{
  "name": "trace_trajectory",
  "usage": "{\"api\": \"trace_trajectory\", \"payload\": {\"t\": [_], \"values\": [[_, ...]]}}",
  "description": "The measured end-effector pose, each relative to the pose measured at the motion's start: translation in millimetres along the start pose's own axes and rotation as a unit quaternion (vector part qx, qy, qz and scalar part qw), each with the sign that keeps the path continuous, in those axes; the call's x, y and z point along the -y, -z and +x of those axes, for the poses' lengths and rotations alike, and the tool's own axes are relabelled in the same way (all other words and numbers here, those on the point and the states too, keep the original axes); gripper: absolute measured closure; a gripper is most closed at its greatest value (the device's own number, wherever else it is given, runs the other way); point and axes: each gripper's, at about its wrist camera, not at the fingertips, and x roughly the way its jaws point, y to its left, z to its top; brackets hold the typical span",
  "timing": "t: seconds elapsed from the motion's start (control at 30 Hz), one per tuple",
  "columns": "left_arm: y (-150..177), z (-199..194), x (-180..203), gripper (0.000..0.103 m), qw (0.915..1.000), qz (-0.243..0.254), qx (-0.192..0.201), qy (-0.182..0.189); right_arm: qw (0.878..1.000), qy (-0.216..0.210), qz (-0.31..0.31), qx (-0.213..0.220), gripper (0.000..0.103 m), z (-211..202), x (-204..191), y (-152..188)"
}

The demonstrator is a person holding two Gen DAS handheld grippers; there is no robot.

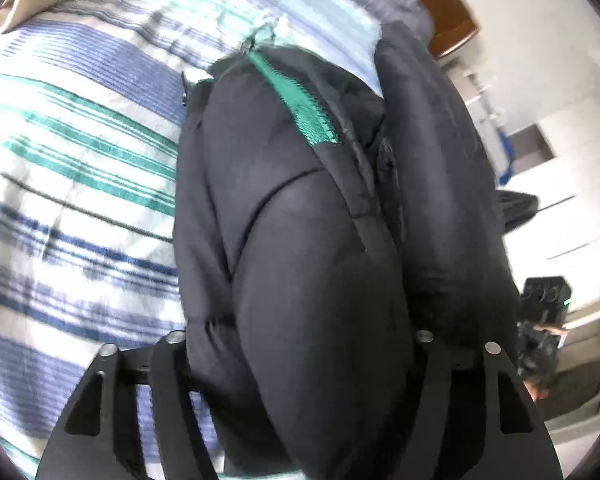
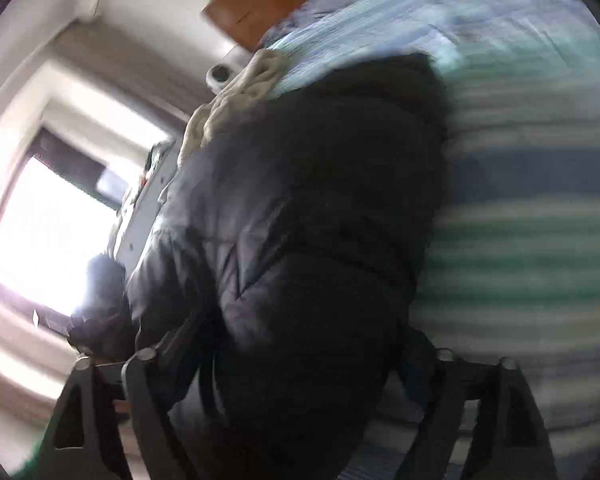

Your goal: Fold large clothes

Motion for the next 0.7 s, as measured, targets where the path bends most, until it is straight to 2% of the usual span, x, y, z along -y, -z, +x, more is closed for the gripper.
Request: {"api": "trace_trajectory", "payload": {"t": [0.03,0.1,0.13,0.17,0.2,0.23,0.27,0.37,0.4,0.43,0.47,0.5,0.6,0.63,0.7], "values": [[5,-8,5,0.034,0.9998,0.015,0.007,-0.005,1.0,0.008,-0.016,0.019,0.016,-15,-6,10],[22,-31,20,0.033,0.9973,0.057,0.027,-0.039,0.997,0.032,-0.055,0.044,0.016,-39,-21,24],[29,-45,27,0.026,0.9936,0.081,0.04,-0.067,0.993,0.055,-0.083,0.062,0.016,-56,-35,33],[44,-62,41,0.019,0.9859,0.111,0.07,-0.104,0.988,0.082,-0.108,0.08,0.016,-72,-51,42],[54,-77,48,0.007,0.9778,0.131,0.099,-0.13,0.982,0.106,-0.125,0.092,0.015,-83,-62,48],[69,-96,58,0.002,0.9671,0.15,0.136,-0.154,0.973,0.14,-0.15,0.108,0.015,-96,-80,57],[87,-114,73,0.001,0.9545,0.167,0.179,-0.17,0.959,0.182,-0.175,0.125,0.015,-110,-99,69],[130,-150,104,0.0,0.9299,0.183,0.262,-0.181,0.924,0.259,-0.21,0.185,0.015,-143,-129,89],[145,-156,114,0.0,0.9224,0.185,0.285,-0.184,0.918,0.269,-0.21,0.203,0.014,-154,-134,97],[148,-167,109,0.0,0.9185,0.186,0.297,-0.183,0.909,0.28,-0.205,0.232,0.011,-167,-142,108],[160,-172,115,0.0,0.9158,0.186,0.306,-0.181,0.905,0.286,-0.199,0.244,0.008,-173,-140,110],[160,-181,107,0.0,0.9156,0.185,0.306,-0.184,0.906,0.29,-0.192,0.243,0.0,-175,-136,103],[174,-174,122,0.0,0.914,0.183,0.297,-0.208,0.917,0.297,-0.182,0.194,0.0,-167,-129,101],[174,-172,123,0.0,0.9146,0.181,0.293,-0.211,0.916,0.302,-0.183,0.19,0.0,-172,-133,111],[178,-167,126,0.0,0.9213,0.176,0.278,-0.208,0.909,0.325,-0.181,0.188,0.0,-174,-138,123]]}}
